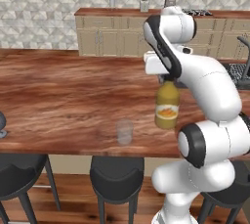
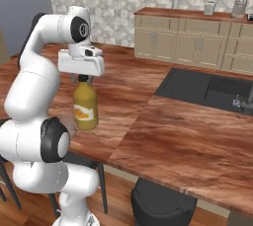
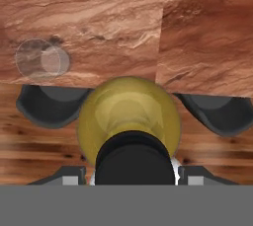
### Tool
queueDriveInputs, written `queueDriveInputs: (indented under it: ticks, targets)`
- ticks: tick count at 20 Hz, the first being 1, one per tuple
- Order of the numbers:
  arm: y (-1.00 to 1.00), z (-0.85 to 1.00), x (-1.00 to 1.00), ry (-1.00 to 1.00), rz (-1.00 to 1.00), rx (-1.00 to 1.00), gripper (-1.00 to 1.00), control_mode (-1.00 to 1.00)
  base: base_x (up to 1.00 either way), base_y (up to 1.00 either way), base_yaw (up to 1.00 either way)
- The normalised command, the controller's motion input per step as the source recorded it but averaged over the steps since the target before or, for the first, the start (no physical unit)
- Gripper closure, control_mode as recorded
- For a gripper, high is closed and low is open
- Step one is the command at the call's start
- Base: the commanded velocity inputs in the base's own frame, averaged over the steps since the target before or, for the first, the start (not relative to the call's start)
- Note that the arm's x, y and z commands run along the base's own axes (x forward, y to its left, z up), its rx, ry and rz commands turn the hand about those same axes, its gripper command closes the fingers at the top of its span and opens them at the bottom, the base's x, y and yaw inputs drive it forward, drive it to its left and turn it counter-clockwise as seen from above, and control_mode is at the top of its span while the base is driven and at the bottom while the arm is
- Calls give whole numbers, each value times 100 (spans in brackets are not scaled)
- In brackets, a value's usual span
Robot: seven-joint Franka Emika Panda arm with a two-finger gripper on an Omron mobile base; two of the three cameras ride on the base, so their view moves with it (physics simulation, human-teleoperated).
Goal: There is a wine glass and glass cup on the dining counter. Place the wine bottle next to the wine glass and the juice bottle next to the glass cup.
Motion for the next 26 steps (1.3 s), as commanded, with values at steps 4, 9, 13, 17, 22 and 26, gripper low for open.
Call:
queueDriveInputs:
  ticks: [4,9,13,17,22,26]
  targets:
    - [30,-30,22,0,0,0,100,-100,0,0,0]
    - [11,-29,23,0,0,0,100,-100,0,0,0]
    - [4,-31,26,3,0,0,100,-100,0,0,0]
    - [0,-27,32,4,0,0,100,-100,0,0,0]
    - [0,-28,33,1,0,0,100,-100,0,0,0]
    - [0,-29,18,0,0,0,100,-100,0,0,0]
